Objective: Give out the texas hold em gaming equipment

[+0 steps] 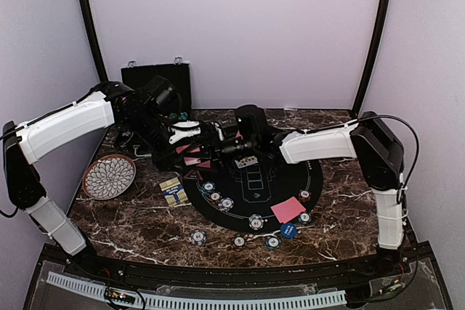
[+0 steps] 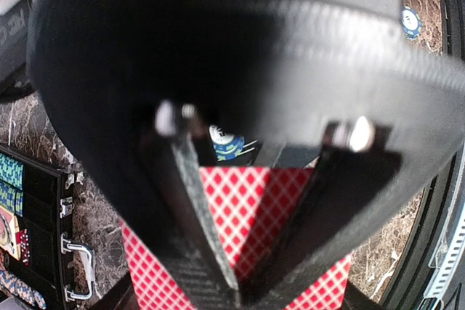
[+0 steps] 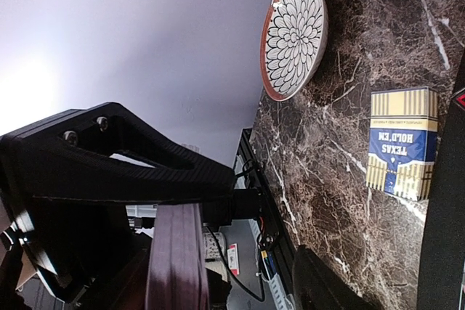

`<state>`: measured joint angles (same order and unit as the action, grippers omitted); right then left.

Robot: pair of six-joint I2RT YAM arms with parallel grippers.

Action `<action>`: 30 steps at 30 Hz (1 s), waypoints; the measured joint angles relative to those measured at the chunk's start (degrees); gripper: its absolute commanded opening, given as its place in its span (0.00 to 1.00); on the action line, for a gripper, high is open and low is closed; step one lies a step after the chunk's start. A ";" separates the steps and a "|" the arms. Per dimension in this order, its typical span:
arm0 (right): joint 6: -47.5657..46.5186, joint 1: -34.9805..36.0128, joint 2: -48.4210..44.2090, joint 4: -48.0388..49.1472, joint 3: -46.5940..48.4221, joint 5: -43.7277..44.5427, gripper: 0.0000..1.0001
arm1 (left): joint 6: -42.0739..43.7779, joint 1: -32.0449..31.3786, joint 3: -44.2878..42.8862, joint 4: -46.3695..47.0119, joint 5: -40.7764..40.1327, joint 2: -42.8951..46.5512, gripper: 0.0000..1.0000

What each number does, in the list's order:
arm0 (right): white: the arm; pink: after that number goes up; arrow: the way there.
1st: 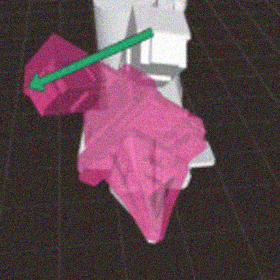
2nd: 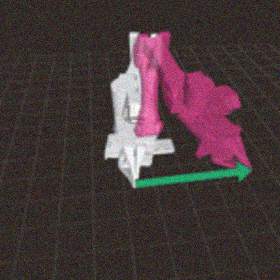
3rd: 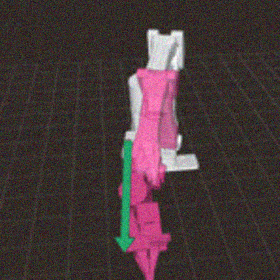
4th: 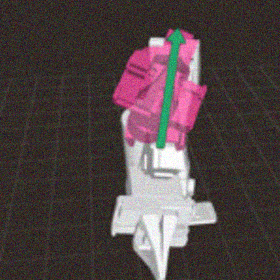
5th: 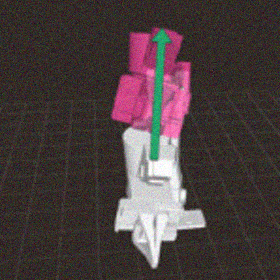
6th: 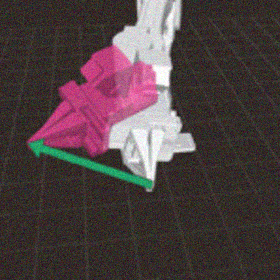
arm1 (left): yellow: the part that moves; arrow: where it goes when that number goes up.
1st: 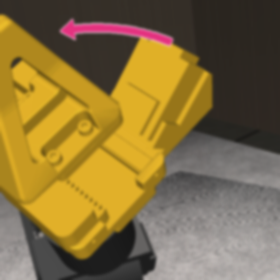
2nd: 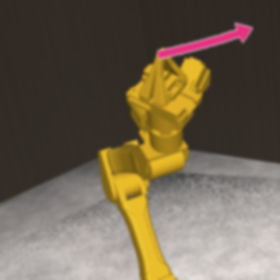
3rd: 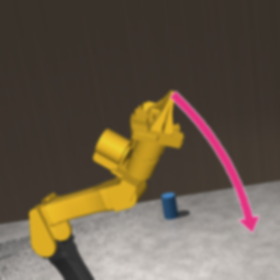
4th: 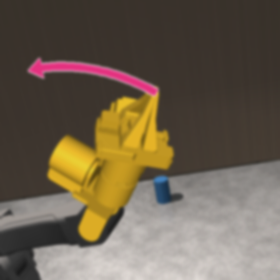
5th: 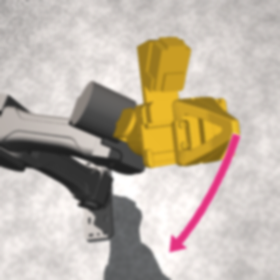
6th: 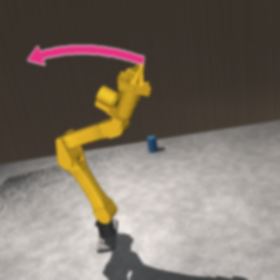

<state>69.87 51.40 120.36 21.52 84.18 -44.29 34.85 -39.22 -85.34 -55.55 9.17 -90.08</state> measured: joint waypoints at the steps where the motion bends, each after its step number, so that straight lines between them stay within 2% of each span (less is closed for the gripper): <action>1: -0.76 -0.20 -0.61 -0.85 -0.24 0.24 0.58 | 0.00 0.00 0.00 0.11 0.00 0.00 0.00; 8: -3.58 -1.18 -3.32 -3.08 -2.21 0.72 0.46 | 0.02 0.00 0.04 -0.24 -0.02 0.00 0.00; 24: -4.63 -2.32 -7.41 -6.80 -4.70 1.09 0.30 | 0.02 0.00 1.07 -0.26 -0.04 0.00 0.00; 30: -3.06 -2.67 -8.41 -6.56 -5.97 1.03 0.21 | 0.02 0.00 1.46 -0.26 -0.11 0.00 0.00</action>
<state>66.81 48.73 111.94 14.96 78.22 -43.27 34.87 -39.22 -83.88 -55.81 9.06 -90.08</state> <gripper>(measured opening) 0.257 0.672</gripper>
